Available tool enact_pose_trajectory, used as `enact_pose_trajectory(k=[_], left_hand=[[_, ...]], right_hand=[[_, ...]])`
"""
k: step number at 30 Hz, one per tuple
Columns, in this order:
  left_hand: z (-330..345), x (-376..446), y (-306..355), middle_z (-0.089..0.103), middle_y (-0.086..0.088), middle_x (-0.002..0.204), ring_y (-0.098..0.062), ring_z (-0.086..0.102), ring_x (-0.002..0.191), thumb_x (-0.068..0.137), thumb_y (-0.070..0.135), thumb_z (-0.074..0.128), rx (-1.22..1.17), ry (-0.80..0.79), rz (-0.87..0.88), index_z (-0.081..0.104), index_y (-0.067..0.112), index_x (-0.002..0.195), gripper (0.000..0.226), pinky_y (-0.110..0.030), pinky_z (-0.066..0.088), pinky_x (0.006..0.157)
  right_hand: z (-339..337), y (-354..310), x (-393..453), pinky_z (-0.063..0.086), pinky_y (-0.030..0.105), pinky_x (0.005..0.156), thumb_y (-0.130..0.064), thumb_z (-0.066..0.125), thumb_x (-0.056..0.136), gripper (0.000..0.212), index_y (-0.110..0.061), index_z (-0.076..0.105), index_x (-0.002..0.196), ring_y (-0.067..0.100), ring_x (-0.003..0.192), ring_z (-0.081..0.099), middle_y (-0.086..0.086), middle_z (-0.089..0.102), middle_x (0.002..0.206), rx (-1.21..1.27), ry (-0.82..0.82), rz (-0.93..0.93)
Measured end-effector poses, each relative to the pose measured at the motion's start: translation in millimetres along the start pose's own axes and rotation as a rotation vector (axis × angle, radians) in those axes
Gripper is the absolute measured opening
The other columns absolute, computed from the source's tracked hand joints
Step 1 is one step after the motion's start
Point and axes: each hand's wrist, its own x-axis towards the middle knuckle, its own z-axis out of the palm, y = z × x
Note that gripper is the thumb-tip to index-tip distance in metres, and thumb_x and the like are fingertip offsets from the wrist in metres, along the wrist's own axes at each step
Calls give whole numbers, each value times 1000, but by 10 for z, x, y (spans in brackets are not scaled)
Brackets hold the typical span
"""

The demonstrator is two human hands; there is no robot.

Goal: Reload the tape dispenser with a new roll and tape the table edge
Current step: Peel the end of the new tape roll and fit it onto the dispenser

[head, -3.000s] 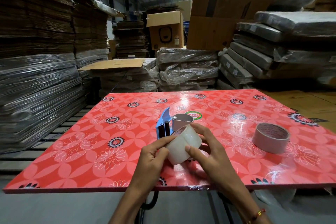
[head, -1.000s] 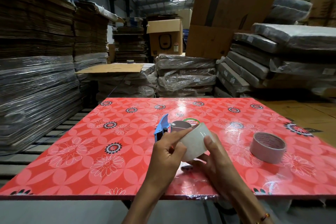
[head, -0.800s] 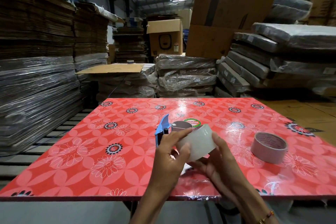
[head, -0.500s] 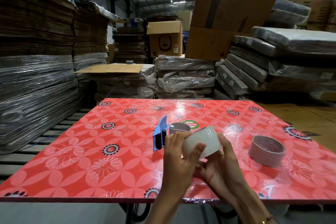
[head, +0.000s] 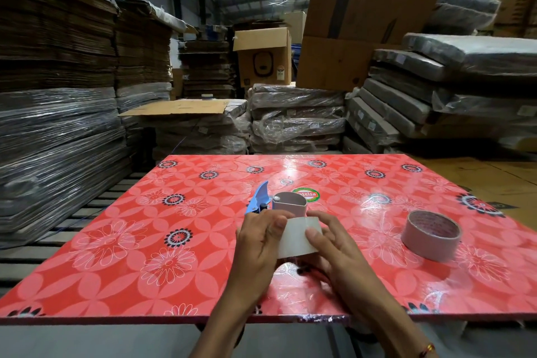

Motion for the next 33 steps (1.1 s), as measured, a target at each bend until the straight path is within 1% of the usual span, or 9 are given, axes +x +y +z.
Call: enact_pose_trajectory(k=[4,6,9,11,13,16,23,28,33], left_hand=[[-95,-51,-32,58,27,125,-7,51,125,86,61,54,-135,-182,-77,66,40,110,34,-40,50,99],[-114,-94,-5,58,24,129,-7,57,123,81,56,63,-235,-277,-142,68,33,107,35,-38,58,81],[-77,-123,-13,63,20,121,-18,67,105,81,54,65,-232,-265,-146,68,30,96,28,-35,53,61],[-73,-115,-14,68,14,113,-18,68,99,82,53,65,-231,-180,-126,68,29,94,27,-44,57,68],[-93,-123,-10,71,7,92,-13,67,80,85,52,65,-235,-123,-129,70,25,93,29,-36,56,66],[-122,-135,60,57,9,61,-4,51,48,89,45,68,-332,-119,-217,67,21,86,24,-22,44,43],[-112,-134,55,54,10,59,-8,49,53,97,44,57,-288,-194,-178,64,19,85,28,-28,38,52],[-111,-113,61,67,-18,102,-34,63,92,100,41,45,-351,-221,-205,70,19,106,34,-57,50,84],[-135,-121,54,63,7,95,-4,59,79,100,33,50,-397,-305,-248,70,24,117,27,-40,54,69]], right_hand=[[3,-17,26,51,41,66,-33,61,94,16,-27,68,107,33,78,65,15,68,100,100,76,21],[6,-17,38,52,34,60,-32,57,97,12,-27,68,100,30,77,62,12,69,96,90,114,1],[-8,2,12,53,33,64,-46,55,95,23,-33,66,112,20,80,66,13,71,103,-39,90,-66],[13,11,-55,51,18,61,-49,59,97,35,-42,55,131,-1,70,64,-1,66,99,-223,14,-101],[39,46,-70,50,11,76,-54,68,88,69,-45,35,149,-7,93,64,-9,59,123,-481,-32,-173],[67,70,-47,40,25,114,-65,70,74,97,-47,20,155,1,137,45,-15,39,153,-628,-60,-232],[24,33,-75,48,45,110,-52,80,73,90,-56,29,147,14,133,55,-10,45,152,-523,-79,-213],[51,69,-49,53,43,105,-47,82,70,95,-52,27,148,16,127,58,-7,48,147,-536,-79,-227],[44,43,-72,58,27,88,-53,72,68,81,-45,37,141,5,106,65,-13,58,128,-491,6,-241]])
